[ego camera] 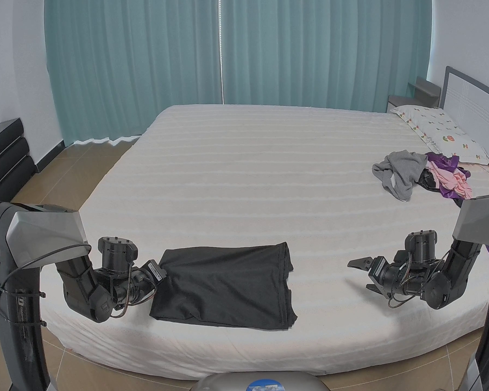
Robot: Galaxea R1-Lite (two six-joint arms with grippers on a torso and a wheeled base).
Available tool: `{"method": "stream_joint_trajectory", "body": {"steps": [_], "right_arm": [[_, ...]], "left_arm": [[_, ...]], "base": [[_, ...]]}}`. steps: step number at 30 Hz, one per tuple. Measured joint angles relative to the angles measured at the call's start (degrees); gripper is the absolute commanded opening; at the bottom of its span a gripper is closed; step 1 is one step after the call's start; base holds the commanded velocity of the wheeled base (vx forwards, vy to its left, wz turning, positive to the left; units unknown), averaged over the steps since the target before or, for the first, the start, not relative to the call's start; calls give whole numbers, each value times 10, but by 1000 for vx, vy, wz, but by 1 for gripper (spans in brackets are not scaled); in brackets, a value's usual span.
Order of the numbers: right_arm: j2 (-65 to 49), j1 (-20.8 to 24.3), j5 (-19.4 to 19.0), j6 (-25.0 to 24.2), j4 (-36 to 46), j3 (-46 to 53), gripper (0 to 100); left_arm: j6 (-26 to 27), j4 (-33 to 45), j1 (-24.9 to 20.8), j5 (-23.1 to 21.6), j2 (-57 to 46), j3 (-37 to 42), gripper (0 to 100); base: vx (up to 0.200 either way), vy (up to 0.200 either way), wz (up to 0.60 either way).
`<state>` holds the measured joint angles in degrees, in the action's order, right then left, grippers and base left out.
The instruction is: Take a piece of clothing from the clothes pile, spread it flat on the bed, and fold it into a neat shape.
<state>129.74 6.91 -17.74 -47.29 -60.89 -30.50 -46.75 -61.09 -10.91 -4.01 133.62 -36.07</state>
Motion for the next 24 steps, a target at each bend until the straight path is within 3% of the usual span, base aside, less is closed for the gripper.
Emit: {"method": "stream_joint_trajectory", "body": {"steps": [14, 24], "right_arm": [[-1, 0, 0, 0, 0, 4, 100], [0, 4, 1, 0, 1, 7, 100]], "left_arm": [[-60, -1, -1, -3, -7, 9, 100], [-97, -1, 17, -55, -33, 23, 100]], "base": [[0, 0, 0], [0, 0, 0]]}}
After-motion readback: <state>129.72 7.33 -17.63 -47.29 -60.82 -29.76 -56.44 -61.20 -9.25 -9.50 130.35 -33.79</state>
